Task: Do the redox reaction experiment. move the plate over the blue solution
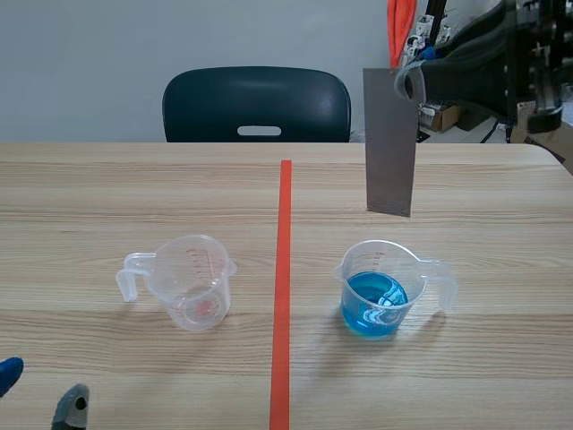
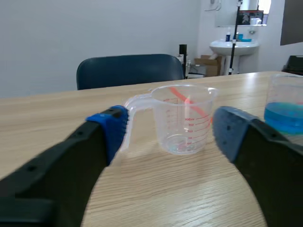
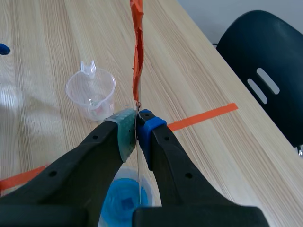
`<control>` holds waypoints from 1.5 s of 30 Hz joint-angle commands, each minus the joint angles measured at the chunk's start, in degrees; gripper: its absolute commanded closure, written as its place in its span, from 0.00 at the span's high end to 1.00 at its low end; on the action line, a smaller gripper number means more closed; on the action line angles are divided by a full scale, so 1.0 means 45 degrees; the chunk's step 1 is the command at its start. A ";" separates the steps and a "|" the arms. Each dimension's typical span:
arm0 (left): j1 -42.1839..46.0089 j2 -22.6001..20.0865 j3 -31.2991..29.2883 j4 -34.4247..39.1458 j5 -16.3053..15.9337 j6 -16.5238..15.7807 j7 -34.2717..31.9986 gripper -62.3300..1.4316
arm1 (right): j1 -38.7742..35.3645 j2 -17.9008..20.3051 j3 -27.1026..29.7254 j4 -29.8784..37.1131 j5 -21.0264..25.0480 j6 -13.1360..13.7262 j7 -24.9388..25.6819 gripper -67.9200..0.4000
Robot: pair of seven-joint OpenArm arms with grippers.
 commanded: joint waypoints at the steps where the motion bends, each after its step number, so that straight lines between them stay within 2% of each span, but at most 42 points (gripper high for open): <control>1: 0.0413 -0.0641 0.0117 0.0923 -0.0078 -0.0131 -0.0577 0.52 | 0.0068 0.0427 0.0112 0.0257 0.0238 0.0097 0.0515 0.01; 3: 0.0903 -0.1156 0.0131 0.1734 -0.0083 -0.0209 -0.0577 0.48 | -0.0185 0.0826 0.0112 0.0379 0.0214 0.0097 0.0874 0.01; 8: 0.2215 -0.2701 0.0126 0.3541 -0.0092 -0.0204 -0.0577 0.26 | -0.0937 0.1413 0.0112 0.0874 -0.0704 0.0097 0.2030 0.01; 11: 0.3045 -0.3721 0.0126 0.4624 -0.0675 -0.0209 -0.0577 0.13 | -0.1375 0.1496 0.0112 0.1122 -0.1287 0.0097 0.2409 0.01; 15: 0.3895 -0.5081 0.0126 0.6013 -0.1671 -0.0204 0.0296 0.10 | -0.1773 0.1617 0.0112 0.1166 -0.1496 0.0097 0.2963 0.01; 18: 0.4226 -0.6314 0.0126 0.6926 -0.2283 -0.0209 0.1554 0.07 | -0.1797 0.1627 0.0112 0.1166 -0.1681 0.0097 0.3002 0.01; 21: 0.4269 -0.7548 0.0126 0.7543 -0.3245 -0.0272 0.2769 0.06 | -0.1797 0.1627 0.0112 0.1166 -0.1681 0.0097 0.2997 0.01; 23: 0.4206 -0.8310 0.0126 0.7878 -0.3949 -0.0627 0.3492 0.06 | -0.1797 0.1627 0.0112 0.1166 -0.1676 0.0097 0.3002 0.01; 27: 0.3648 -0.9496 0.0126 0.8369 -0.4983 -0.1948 0.5100 0.06 | -0.1797 0.1627 0.0112 0.1166 -0.1676 0.0097 0.3002 0.01; 30: 0.2943 -1.0020 0.0151 0.8505 -0.5469 -0.2871 0.5989 0.06 | -0.1787 0.1661 0.0117 0.1166 -0.1676 0.0097 0.3050 0.01; 34: 0.1608 -1.0268 0.0510 0.8510 -0.5537 -0.3614 0.6479 0.06 | -0.1783 0.1821 0.0126 0.1175 -0.1676 0.0097 0.3410 0.01; 38: -0.0228 -1.0278 0.1807 0.8694 -0.5537 -0.3691 0.8208 0.05 | -0.1719 0.2079 0.0204 0.1175 -0.1671 0.0097 0.3857 0.01; 45: -0.3813 -1.0176 0.5027 0.8840 -0.5542 -0.3774 1.0355 0.05 | -0.1724 0.2414 0.0257 0.1190 -0.1671 0.0097 0.4707 0.01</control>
